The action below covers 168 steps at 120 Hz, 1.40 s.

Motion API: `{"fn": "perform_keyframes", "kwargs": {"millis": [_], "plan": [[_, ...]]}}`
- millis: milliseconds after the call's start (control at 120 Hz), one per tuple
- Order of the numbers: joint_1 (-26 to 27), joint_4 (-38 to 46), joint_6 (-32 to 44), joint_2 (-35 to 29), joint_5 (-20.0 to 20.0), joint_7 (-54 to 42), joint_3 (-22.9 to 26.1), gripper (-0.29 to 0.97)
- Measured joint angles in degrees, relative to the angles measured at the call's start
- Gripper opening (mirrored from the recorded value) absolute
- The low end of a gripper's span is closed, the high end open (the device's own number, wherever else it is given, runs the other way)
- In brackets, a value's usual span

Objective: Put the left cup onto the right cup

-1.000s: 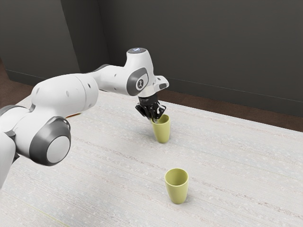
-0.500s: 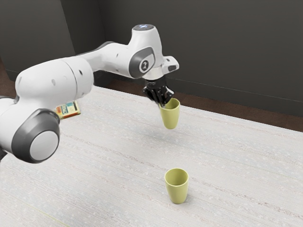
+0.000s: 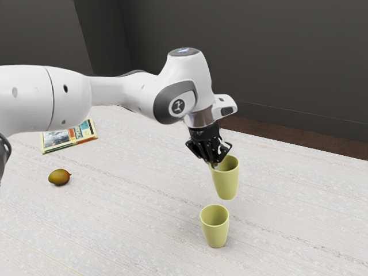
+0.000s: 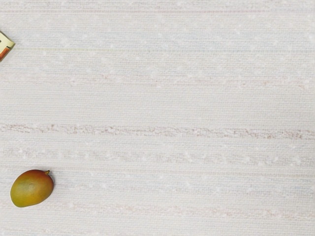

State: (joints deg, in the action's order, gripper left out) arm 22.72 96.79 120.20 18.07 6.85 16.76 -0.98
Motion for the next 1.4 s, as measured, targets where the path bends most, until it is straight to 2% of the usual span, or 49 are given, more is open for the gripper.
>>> {"fn": "perform_keyframes", "kwargs": {"millis": [308,1200,1400], "plan": [[1.4,11.6,4.0,-7.5,1.6,5.1,0.0,-0.11],[1.3,16.2,6.7,-9.3,3.9,12.6,0.0,-0.10],[1.1,17.4,6.5,-11.4,3.9,13.3,-0.1,-0.11]]}}
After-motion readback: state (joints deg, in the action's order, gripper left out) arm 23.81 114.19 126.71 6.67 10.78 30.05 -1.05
